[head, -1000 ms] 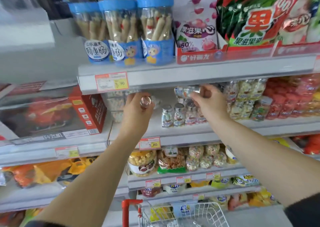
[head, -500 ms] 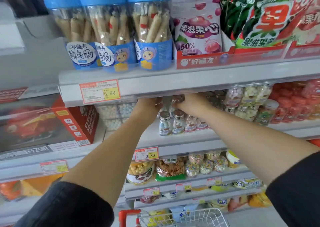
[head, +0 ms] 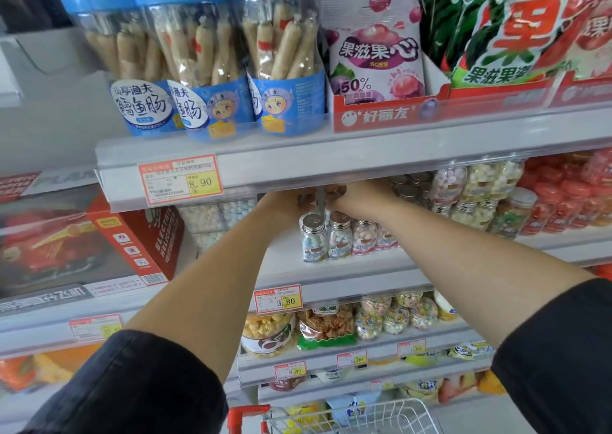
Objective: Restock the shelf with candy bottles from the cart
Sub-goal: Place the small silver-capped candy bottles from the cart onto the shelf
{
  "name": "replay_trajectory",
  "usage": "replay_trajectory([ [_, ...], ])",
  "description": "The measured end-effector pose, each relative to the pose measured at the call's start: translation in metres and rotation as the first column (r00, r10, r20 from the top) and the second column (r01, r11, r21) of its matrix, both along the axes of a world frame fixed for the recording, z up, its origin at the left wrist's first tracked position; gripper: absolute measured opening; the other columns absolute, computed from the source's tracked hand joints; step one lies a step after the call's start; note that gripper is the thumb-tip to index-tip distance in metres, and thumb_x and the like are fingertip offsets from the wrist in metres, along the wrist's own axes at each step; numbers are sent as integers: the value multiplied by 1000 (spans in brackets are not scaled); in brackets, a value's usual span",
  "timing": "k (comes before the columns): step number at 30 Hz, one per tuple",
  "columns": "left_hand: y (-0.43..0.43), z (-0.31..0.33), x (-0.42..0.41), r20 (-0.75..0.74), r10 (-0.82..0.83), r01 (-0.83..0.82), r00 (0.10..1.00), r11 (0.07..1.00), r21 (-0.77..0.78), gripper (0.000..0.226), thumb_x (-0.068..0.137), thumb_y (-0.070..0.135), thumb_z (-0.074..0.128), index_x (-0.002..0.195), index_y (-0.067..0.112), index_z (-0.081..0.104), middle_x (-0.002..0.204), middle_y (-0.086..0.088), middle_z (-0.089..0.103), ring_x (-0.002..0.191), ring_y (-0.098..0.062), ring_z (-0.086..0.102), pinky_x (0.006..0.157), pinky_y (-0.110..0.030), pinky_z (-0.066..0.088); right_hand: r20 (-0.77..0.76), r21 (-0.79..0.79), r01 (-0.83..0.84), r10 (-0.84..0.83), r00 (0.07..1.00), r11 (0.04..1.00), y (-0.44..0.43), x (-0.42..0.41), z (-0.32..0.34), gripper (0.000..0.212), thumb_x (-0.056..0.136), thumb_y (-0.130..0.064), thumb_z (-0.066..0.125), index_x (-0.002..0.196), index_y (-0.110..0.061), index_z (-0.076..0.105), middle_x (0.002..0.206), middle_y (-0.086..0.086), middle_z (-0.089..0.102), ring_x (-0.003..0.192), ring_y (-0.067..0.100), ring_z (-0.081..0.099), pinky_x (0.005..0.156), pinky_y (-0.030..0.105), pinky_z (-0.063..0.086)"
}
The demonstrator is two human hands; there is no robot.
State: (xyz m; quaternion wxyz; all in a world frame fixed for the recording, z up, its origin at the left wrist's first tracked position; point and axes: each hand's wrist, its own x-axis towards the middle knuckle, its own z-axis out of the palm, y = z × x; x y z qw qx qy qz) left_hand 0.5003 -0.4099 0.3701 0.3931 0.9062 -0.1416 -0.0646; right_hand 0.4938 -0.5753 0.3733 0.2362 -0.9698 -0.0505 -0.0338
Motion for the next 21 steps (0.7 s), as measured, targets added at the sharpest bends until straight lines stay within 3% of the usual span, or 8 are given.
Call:
replay_trajectory([
  [1, -1, 0, -3, -5, 0, 0, 1000, 999, -46, 21, 97, -2, 53, 115, 8, 60, 98, -3, 58, 85, -9, 51, 74, -8, 42, -9, -30, 9, -10, 1000, 1000, 0, -1, 0, 22, 74, -42, 61, 87, -25, 66, 83, -4, 66, 79, 19, 62, 77, 41, 57],
  [3, 0, -1, -4, -24, -2, 1, 1000, 997, -71, 22, 96, -7, 53, 116, -3, 60, 100, -10, 58, 93, -16, 52, 86, -19, 48, 4, -54, 14, -14, 1000, 998, -2, 0, -4, 17, 78, -39, 60, 87, -26, 66, 83, -6, 66, 79, 19, 61, 76, 41, 57],
  [6, -1, 0, -5, -101, 6, -19, 995, 992, -125, 19, 96, -4, 54, 109, 9, 60, 103, -8, 62, 98, -17, 55, 101, -40, 47, 44, -60, 7, -4, 999, 998, -5, 0, -5, 15, 79, -39, 56, 82, -26, 63, 78, -9, 64, 79, 21, 62, 74, 40, 56],
  [10, -3, 3, -8, -119, 13, -29, 993, 991, -133, 32, 98, 4, 55, 130, 9, 57, 121, -5, 64, 104, -15, 57, 95, -32, 47, 116, 13, 19, -21, 993, 1000, -9, -13, -5, 20, 84, -40, 61, 95, -24, 68, 90, -7, 70, 86, 18, 64, 80, 37, 55],
  [13, 4, 1, -17, -58, 39, -45, 998, 993, -109, 34, 99, 5, 46, 131, 13, 54, 123, -4, 63, 108, -25, 58, 89, -34, 46, 218, 54, -13, 1, 976, 998, -13, -34, -4, 28, 88, -45, 60, 109, -30, 70, 105, -6, 72, 100, 21, 63, 91, 40, 51],
  [16, 13, -11, -32, 26, 105, -104, 994, 994, -39, 50, 95, 3, 40, 143, 17, 42, 130, -4, 57, 102, -26, 57, 75, -29, 44, 205, -126, -66, 91, 974, 990, -23, -54, -8, 60, 86, -56, 60, 140, -32, 52, 139, -6, 56, 131, 24, 42, 112, 43, 31],
  [18, 19, -23, -39, -64, 97, -98, 993, 995, -12, 70, 94, 8, 50, 156, 21, 20, 146, -2, 45, 104, -21, 58, 70, -22, 46, 184, -321, -110, 175, 967, 941, -27, -61, -12, 82, 81, -63, 60, 151, -29, 35, 152, -5, 41, 140, 23, 29, 117, 49, 20],
  [21, 19, -41, -39, -144, 11, 8, 989, 991, 132, 103, 85, 28, 70, 157, 30, -4, 159, -1, 30, 126, -30, 53, 93, -35, 50, 167, -476, -129, 234, 958, 870, -27, -57, -20, 98, 79, -64, 62, 156, -23, 17, 160, 0, 27, 147, 22, 17, 119, 59, 10],
])
